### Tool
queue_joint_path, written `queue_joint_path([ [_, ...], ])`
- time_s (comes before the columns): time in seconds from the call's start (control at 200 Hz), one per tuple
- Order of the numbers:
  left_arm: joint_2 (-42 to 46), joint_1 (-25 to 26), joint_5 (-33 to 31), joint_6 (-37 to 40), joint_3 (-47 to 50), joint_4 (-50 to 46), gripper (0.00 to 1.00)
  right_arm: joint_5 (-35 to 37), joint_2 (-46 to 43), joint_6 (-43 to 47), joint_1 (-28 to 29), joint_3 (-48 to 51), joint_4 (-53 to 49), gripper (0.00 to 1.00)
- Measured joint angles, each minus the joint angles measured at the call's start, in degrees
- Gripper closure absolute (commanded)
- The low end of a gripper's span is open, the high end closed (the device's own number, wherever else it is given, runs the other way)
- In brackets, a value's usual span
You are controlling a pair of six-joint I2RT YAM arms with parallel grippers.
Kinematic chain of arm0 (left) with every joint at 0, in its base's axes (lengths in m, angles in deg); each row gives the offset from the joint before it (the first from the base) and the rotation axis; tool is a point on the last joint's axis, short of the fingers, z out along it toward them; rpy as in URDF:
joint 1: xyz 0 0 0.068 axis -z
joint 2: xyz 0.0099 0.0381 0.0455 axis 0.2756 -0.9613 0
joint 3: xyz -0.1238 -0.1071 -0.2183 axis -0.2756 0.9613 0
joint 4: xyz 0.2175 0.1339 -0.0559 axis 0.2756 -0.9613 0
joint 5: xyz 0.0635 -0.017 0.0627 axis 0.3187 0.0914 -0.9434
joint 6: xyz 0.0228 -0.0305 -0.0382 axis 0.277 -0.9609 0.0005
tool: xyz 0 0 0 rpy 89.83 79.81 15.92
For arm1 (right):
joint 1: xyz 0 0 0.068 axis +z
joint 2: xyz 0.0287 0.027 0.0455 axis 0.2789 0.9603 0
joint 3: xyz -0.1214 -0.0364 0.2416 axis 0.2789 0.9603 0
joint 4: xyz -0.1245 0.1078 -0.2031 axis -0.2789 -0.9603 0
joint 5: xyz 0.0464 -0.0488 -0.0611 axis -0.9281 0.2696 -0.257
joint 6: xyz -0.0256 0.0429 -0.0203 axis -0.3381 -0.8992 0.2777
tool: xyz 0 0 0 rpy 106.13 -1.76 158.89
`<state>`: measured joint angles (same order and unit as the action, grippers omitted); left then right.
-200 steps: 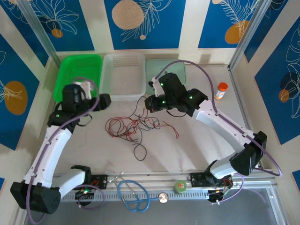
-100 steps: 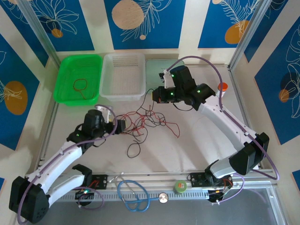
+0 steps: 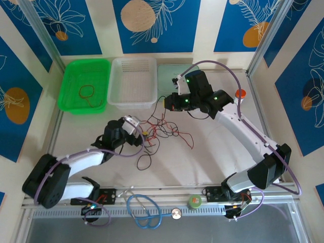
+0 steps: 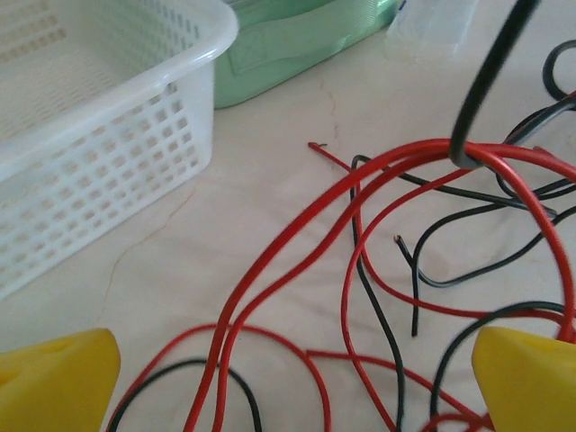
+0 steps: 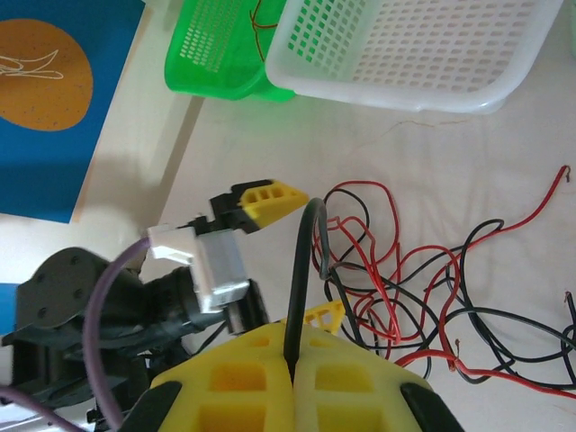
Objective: Untangle the cables
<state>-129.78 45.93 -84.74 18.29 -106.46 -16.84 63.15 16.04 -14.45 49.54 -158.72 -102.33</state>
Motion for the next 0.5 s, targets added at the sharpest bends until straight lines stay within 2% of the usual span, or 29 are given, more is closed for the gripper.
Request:
queue_joint_path([
  [0.24, -11.98, 0.0, 3.69, 5.46, -6.36, 5.9, 0.0, -0.81, -2.1, 0.02, -0.22, 0.0, -0.07, 1.0],
  [0.305, -14.47, 0.0, 3.85, 6.05, -8.11, 7.19, 0.04, -0.83, -3.04, 0.02, -0.37, 0.04, -0.04, 1.0],
  [0.355, -15.65, 0.0, 3.78, 6.25, -8.81, 8.13, 0.16, -0.83, -3.74, 0.02, -0.5, 0.04, -0.07, 1.0],
  [0.37, -15.91, 0.0, 3.8, 6.16, -8.98, 8.24, 0.24, -0.83, -3.91, 0.0, -0.55, 0.04, -0.04, 1.0],
  [0.385, -16.09, 0.0, 3.76, 6.19, -9.18, 8.2, 0.38, -0.83, -4.15, 0.02, -0.66, 0.04, -0.04, 1.0],
  [0.4, -16.2, 0.0, 3.85, 6.43, -9.31, 8.22, 0.47, -0.85, -4.31, 0.0, -0.72, 0.04, -0.07, 1.0],
  [0.425, -16.28, 0.0, 3.82, 6.32, -9.57, 8.07, 0.58, -0.85, -4.57, 0.0, -0.81, 0.04, -0.04, 1.0],
  [0.5, -16.28, 0.0, 3.74, 5.97, -10.82, 6.95, 0.73, -0.83, -5.18, 0.0, -1.25, 0.07, -0.07, 1.0],
])
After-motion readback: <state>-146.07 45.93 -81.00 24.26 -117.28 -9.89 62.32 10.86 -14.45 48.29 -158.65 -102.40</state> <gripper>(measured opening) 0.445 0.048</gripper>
